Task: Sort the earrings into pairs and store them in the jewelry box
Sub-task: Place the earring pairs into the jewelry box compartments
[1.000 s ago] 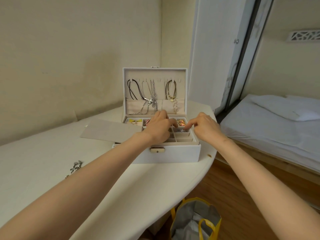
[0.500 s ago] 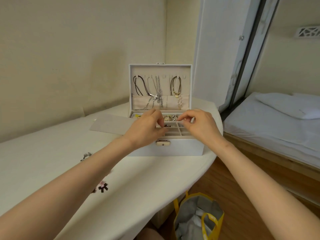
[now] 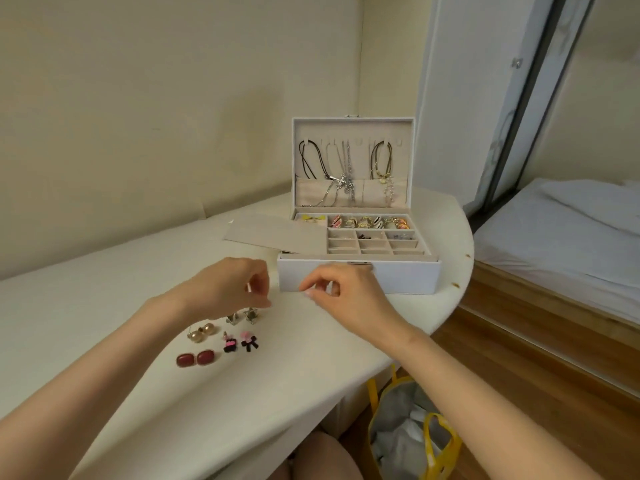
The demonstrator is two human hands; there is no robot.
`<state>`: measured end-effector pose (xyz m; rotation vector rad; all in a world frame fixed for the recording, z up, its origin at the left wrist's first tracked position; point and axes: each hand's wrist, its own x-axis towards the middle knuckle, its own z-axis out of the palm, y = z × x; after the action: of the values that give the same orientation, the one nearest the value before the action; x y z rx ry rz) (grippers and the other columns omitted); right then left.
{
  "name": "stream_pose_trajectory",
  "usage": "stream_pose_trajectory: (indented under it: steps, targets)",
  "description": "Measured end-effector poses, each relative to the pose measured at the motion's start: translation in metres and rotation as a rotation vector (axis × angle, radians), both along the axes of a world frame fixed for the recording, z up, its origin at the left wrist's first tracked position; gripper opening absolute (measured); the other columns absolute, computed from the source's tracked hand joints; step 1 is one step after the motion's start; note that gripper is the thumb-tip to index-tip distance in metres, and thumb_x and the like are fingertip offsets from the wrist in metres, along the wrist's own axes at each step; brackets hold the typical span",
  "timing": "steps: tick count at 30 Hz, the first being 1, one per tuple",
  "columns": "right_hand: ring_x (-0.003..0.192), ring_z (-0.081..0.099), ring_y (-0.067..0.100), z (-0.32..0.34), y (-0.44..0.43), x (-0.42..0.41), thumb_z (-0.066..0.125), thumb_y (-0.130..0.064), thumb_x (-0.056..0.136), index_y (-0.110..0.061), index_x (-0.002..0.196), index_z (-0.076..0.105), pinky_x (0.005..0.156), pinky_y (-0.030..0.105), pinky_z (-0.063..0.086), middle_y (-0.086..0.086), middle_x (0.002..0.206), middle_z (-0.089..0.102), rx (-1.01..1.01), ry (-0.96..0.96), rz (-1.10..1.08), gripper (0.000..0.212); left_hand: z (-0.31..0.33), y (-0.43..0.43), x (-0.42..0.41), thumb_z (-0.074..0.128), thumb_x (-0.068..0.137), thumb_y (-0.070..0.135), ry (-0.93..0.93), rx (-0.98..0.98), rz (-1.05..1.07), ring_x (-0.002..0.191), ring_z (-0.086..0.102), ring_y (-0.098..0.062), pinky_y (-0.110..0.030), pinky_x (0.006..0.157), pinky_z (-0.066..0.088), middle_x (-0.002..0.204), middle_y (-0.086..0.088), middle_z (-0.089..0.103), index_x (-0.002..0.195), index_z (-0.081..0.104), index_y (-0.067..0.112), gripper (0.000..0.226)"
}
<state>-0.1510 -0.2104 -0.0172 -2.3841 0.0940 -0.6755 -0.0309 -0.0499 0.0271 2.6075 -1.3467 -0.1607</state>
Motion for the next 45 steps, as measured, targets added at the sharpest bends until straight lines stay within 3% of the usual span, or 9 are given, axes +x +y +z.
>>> stream_pose_trajectory:
  steps: [5, 12, 19, 25, 33, 36, 38, 41, 45]
  targets:
    - [0.082, 0.057, 0.011, -0.01, 0.029, 0.021, 0.061, -0.031, 0.088, -0.024, 0.099, 0.071, 0.078, 0.03, 0.046, -0.004, 0.09, 0.065, -0.047, 0.15, 0.068, 0.017, -0.001, 0.012, 0.017, 0.069, 0.08, 0.021, 0.098, 0.202, 0.105, 0.062, 0.055, -0.016, -0.026, 0.056, 0.046, 0.086, 0.0, 0.061, 0.082, 0.054, 0.022, 0.015]
    - [0.089, 0.055, 0.017, -0.005, 0.054, 0.042, 0.064, -0.037, 0.083, -0.024, 0.104, 0.069, 0.073, 0.027, 0.039, -0.004, 0.086, 0.056, -0.088, 0.257, 0.077, 0.025, -0.005, 0.015, 0.023, 0.072, 0.078, 0.025, 0.078, 0.277, 0.128, 0.059, 0.05, -0.01, -0.02, 0.055, 0.038, 0.078, 0.007, 0.054, 0.071, 0.047, 0.028, 0.026]
    - [0.077, 0.054, 0.013, -0.009, 0.049, 0.043, 0.07, -0.018, 0.078, -0.016, 0.09, 0.069, 0.075, 0.029, 0.047, 0.002, 0.084, 0.066, 0.022, 0.195, 0.069, 0.012, -0.009, 0.012, 0.023, 0.071, 0.079, 0.019, 0.097, 0.196, 0.142, 0.063, 0.053, -0.014, -0.024, 0.056, 0.042, 0.073, 0.006, 0.055, 0.068, 0.048, 0.025, 0.026]
    - [0.052, 0.053, 0.003, -0.007, 0.038, 0.035, 0.071, -0.005, 0.077, -0.011, 0.082, 0.069, 0.053, 0.019, 0.052, -0.004, 0.069, 0.06, 0.331, 0.183, 0.097, 0.008, -0.001, 0.011, 0.016, 0.065, 0.084, 0.013, 0.197, 0.092, 0.091, 0.051, 0.047, -0.016, -0.029, 0.052, 0.042, 0.068, 0.003, 0.053, 0.071, 0.049, 0.02, 0.022]
    - [0.075, 0.069, 0.027, -0.008, 0.026, 0.024, 0.067, 0.004, 0.077, -0.015, 0.072, 0.059, 0.066, 0.033, 0.06, 0.016, 0.087, 0.068, 0.497, 0.15, 0.114, 0.022, 0.002, 0.008, 0.007, 0.061, 0.087, 0.014, 0.248, -0.014, -0.003, 0.049, 0.042, -0.015, -0.024, 0.043, 0.039, 0.066, 0.006, 0.06, 0.075, 0.049, 0.021, 0.019]
    - [0.068, 0.067, 0.022, -0.008, 0.022, 0.02, 0.064, 0.007, 0.079, -0.014, 0.075, 0.061, 0.064, 0.027, 0.059, 0.013, 0.08, 0.065, 0.554, 0.155, 0.121, 0.021, 0.0, 0.007, 0.006, 0.065, 0.084, 0.019, 0.231, -0.048, -0.035, 0.061, 0.048, -0.021, -0.03, 0.049, 0.042, 0.074, 0.007, 0.059, 0.076, 0.051, 0.025, 0.017]
    - [0.066, 0.066, 0.022, -0.008, 0.019, 0.018, 0.062, 0.008, 0.08, -0.009, 0.081, 0.065, 0.063, 0.025, 0.058, 0.014, 0.08, 0.064, 0.582, 0.148, 0.119, 0.017, -0.003, 0.005, 0.005, 0.065, 0.084, 0.024, 0.163, -0.042, -0.071, 0.069, 0.05, -0.017, -0.021, 0.056, 0.04, 0.078, 0.01, 0.058, 0.075, 0.049, 0.031, 0.019]
    - [0.061, 0.065, 0.019, -0.012, 0.014, 0.015, 0.064, 0.009, 0.079, -0.001, 0.089, 0.068, 0.063, 0.022, 0.057, 0.015, 0.076, 0.065, 0.622, 0.145, 0.122, 0.015, -0.008, 0.001, 0.002, 0.064, 0.084, 0.027, 0.1, -0.043, -0.112, 0.073, 0.05, -0.012, -0.019, 0.064, 0.038, 0.081, 0.012, 0.058, 0.074, 0.048, 0.035, 0.021]
    - [0.062, 0.064, 0.017, -0.016, 0.012, 0.014, 0.067, 0.011, 0.076, 0.003, 0.094, 0.069, 0.066, 0.02, 0.056, 0.014, 0.077, 0.065, 0.637, 0.152, 0.127, 0.02, -0.018, -0.003, 0.002, 0.064, 0.083, 0.029, 0.077, -0.071, -0.13, 0.072, 0.05, -0.009, -0.015, 0.063, 0.038, 0.079, 0.015, 0.058, 0.073, 0.047, 0.038, 0.022]
